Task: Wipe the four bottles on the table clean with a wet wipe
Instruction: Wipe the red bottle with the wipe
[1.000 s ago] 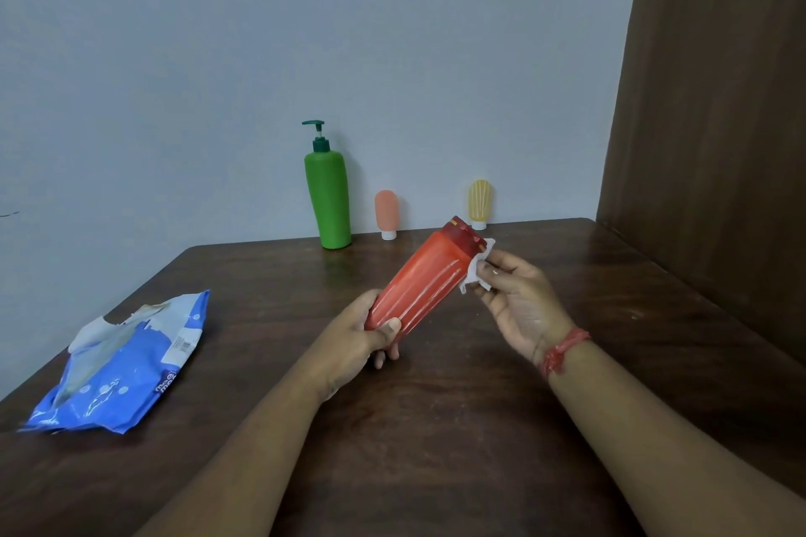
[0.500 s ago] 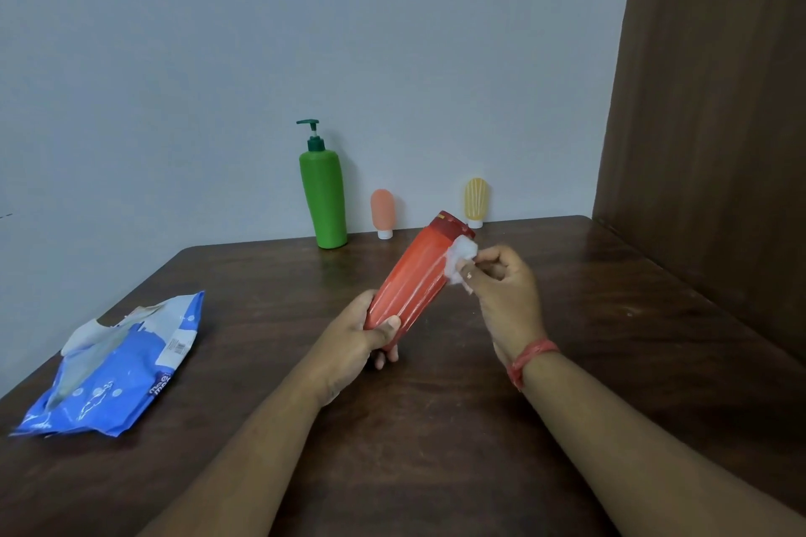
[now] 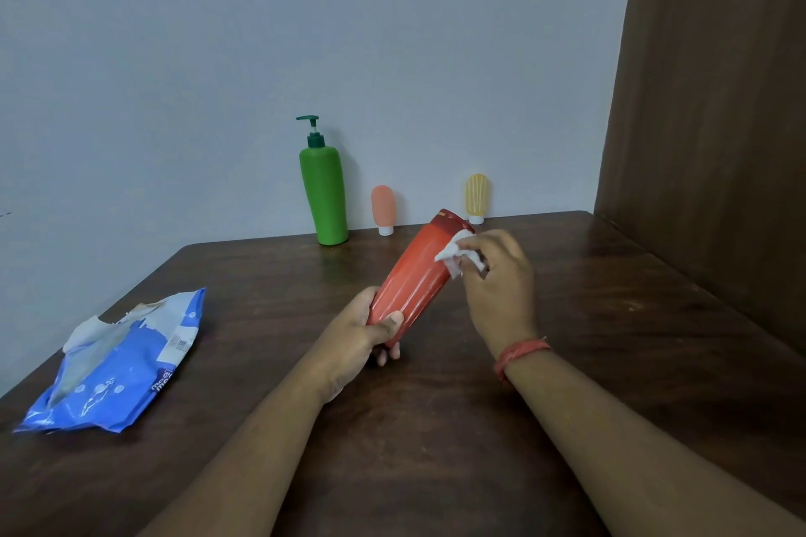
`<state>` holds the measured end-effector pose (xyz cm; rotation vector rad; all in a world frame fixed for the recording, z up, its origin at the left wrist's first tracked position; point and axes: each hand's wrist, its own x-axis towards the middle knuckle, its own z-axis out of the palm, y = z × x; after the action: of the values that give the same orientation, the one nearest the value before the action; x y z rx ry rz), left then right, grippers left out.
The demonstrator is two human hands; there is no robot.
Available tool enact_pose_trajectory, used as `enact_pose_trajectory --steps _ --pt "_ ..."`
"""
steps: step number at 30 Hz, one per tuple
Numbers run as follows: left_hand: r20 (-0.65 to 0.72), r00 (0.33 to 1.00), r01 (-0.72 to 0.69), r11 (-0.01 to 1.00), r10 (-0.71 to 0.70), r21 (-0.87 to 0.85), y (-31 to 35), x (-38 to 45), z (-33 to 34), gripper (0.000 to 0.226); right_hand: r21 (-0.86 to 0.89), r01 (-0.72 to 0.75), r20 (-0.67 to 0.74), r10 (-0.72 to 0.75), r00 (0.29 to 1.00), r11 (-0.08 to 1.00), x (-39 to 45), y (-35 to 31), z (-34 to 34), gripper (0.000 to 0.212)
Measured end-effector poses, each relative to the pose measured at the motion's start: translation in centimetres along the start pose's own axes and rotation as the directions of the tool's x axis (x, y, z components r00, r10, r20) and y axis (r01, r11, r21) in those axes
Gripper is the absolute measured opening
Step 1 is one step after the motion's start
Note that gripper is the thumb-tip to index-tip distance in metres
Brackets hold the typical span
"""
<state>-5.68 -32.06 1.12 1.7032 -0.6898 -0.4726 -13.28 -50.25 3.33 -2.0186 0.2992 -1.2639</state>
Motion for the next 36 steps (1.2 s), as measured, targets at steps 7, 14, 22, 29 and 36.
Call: enact_pose_trajectory --steps 7,14,22,29,36 --pt "0.003 1.0 -0.013 0.996 0.013 -0.086 0.2 -0.3 -0.2 0.034 -0.226 0.323 0.161 -0.292 0.943 0.919 -0.2 0.4 0.3 0.007" --pt "0.004 1.0 -0.021 0.916 0.025 -0.402 0.6 -0.6 -0.2 0.03 -0.047 0.353 0.203 -0.337 0.919 0.934 -1.3 -0.4 0.7 0.008" --pt "0.077 0.997 0.021 0.896 0.015 -0.444 0.7 -0.7 1.2 0.039 0.296 -0.222 0.131 0.19 0.973 0.929 -0.7 -0.9 -0.1 0.01" --pt "0.103 0.995 0.02 0.934 0.018 -0.358 0.8 -1.0 1.3 0.042 0.643 -0.351 0.107 0.374 0.921 0.681 0.3 -0.9 -0.2 0.01" --pt "0.069 0.997 0.009 0.927 0.018 -0.376 0.9 -0.9 1.1 0.037 0.598 -0.494 0.352 0.346 0.87 0.631 -0.7 -1.0 -0.1 0.008"
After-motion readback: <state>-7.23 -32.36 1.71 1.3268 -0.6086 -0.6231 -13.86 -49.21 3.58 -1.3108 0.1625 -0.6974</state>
